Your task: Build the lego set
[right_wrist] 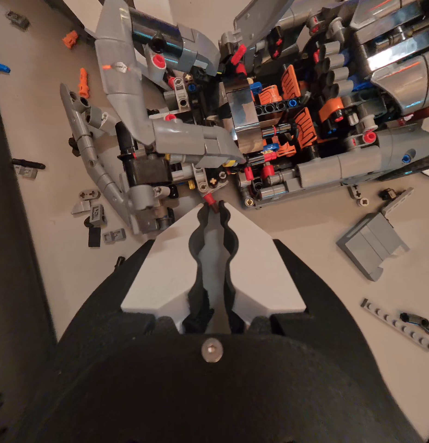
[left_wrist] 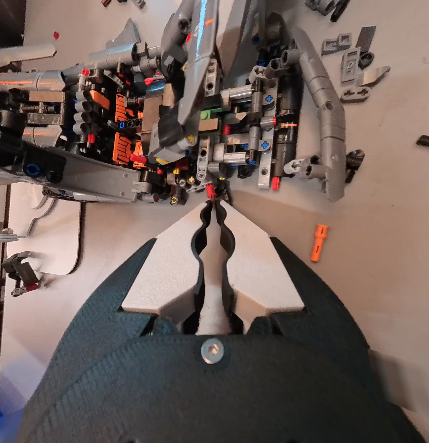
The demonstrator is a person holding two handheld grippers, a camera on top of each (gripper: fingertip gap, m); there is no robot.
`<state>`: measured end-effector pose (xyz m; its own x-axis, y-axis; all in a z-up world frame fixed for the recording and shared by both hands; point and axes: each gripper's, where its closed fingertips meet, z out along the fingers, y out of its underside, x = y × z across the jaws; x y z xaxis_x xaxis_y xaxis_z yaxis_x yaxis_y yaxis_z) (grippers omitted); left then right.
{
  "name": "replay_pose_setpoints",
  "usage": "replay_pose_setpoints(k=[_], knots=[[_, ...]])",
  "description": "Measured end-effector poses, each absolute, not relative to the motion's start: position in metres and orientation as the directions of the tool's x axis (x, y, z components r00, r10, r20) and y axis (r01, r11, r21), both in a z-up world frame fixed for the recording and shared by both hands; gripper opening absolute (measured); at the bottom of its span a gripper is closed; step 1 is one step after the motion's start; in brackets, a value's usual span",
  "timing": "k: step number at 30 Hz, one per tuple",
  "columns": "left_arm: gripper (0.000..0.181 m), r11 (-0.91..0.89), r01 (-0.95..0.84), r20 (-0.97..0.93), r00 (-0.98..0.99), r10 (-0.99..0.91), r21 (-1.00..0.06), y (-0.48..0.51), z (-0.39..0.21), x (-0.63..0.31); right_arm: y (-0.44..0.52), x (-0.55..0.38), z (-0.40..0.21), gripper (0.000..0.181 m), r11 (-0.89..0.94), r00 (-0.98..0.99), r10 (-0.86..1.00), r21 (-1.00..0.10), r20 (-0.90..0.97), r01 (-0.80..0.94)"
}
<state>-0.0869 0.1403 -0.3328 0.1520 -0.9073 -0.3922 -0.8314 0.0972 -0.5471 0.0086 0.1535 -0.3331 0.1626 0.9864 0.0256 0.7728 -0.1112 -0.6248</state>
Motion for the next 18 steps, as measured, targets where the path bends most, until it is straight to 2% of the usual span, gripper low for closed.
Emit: replay_pose_setpoints(k=[8,13,18], knots=[[0.001,0.094,-0.834,-0.412,0.167,-0.896,-0.544,0.145,-0.334,-0.089,0.147,0.010,-0.332,0.005,-0.083,0.127,0.992,-0.622,0.027,0.779],[0.008,0.076,-0.840,-0.436,0.199,-0.878,-0.537,0.150,-0.325,-0.099,0.150,0.020,-0.316,0.021,-0.110,0.147,0.989,-0.664,0.000,0.739],[0.017,0.119,-0.707,-0.425,0.274,-0.863,-0.698,0.147,-0.276,-0.092,0.153,0.023,-0.283,0.015,-0.120,0.161,0.987,-0.773,-0.024,0.623]])
